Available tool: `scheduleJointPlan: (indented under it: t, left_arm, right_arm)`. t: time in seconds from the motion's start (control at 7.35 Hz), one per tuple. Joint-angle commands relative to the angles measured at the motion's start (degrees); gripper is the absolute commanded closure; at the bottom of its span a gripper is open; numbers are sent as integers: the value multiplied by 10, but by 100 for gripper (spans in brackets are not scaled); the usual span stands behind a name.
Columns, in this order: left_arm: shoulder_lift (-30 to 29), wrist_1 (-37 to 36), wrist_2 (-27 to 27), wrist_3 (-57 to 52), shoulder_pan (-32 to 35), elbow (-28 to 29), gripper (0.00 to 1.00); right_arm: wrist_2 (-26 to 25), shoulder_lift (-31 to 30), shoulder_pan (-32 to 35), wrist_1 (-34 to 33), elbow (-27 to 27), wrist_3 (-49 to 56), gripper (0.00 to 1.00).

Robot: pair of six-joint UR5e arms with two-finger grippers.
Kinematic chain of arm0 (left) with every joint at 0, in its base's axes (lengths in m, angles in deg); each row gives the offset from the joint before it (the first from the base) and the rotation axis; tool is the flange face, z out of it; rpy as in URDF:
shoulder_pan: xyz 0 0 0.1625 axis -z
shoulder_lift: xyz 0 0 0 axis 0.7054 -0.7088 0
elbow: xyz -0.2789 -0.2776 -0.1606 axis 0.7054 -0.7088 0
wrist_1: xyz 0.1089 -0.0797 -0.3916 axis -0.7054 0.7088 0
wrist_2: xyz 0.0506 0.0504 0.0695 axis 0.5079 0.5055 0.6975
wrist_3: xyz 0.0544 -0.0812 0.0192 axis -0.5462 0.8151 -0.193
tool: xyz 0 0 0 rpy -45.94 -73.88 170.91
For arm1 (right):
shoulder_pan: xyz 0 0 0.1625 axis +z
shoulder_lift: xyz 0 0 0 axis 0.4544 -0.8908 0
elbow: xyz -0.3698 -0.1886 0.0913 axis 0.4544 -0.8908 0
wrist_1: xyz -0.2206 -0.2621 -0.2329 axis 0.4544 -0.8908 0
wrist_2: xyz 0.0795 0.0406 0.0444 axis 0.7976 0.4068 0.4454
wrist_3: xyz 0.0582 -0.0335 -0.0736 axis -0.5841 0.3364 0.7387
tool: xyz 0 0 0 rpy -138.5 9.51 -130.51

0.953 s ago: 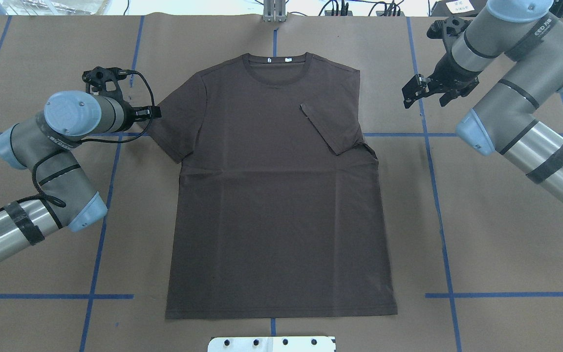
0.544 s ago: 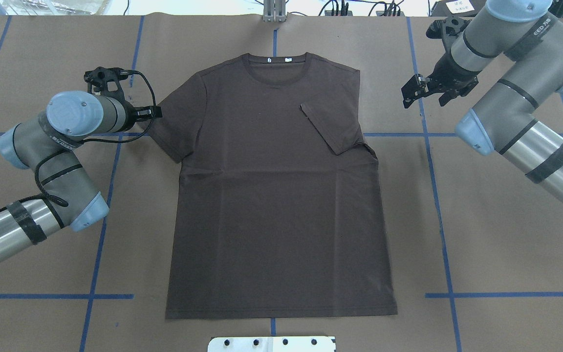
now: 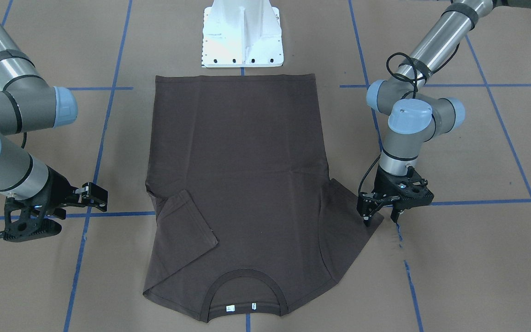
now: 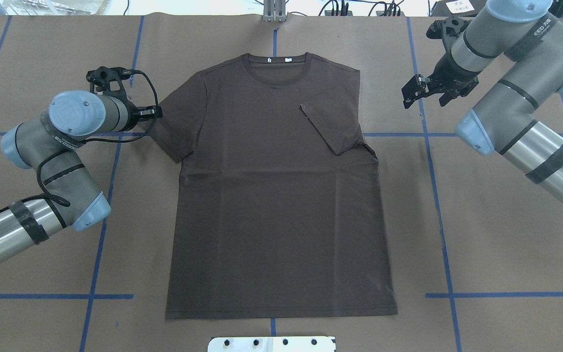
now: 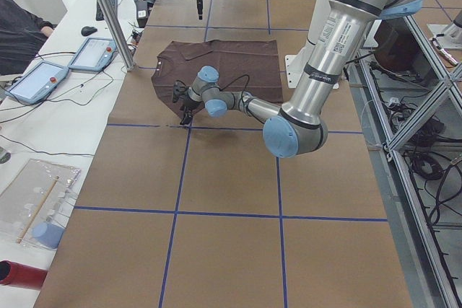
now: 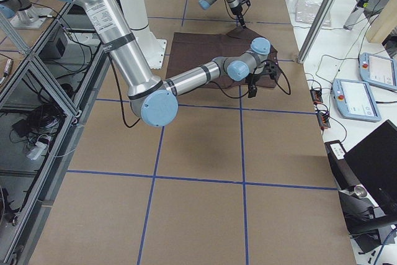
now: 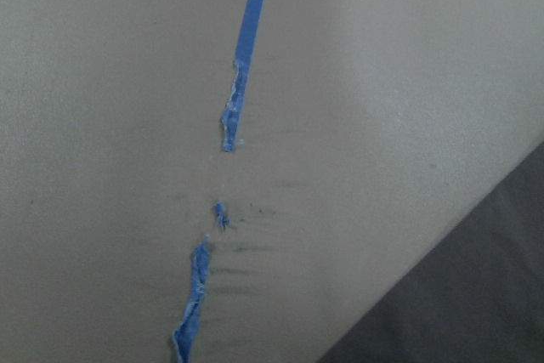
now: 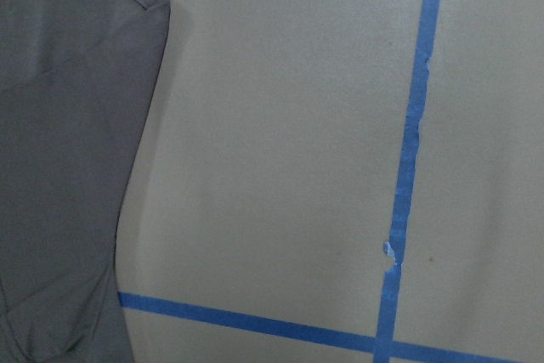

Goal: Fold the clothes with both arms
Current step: 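Raise the right gripper away while the left arm moves toward the other sleeve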

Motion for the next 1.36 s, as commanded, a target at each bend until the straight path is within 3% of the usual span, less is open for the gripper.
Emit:
scheduleJointPlan:
  t: [0.0, 0.68, 0.82, 1.09, 1.22]
  left_arm:
    - [0, -1, -1, 0, 0, -1, 45]
    - [1, -7, -5, -1, -3, -11, 83]
    - [2, -9, -5, -1, -3, -15, 100]
    - [4, -26, -6, -2, -3, -41, 100]
    - [-1, -80, -6, -5, -6, -70, 100]
  right_arm:
    - [0, 0, 1, 0, 0, 0, 0]
    - [0, 0, 1, 0, 0, -1, 0]
    - [0, -1, 1, 0, 0, -1, 0]
    - [0, -1, 2, 0, 0, -1, 0]
    - [0, -1, 1, 0, 0, -2, 0]
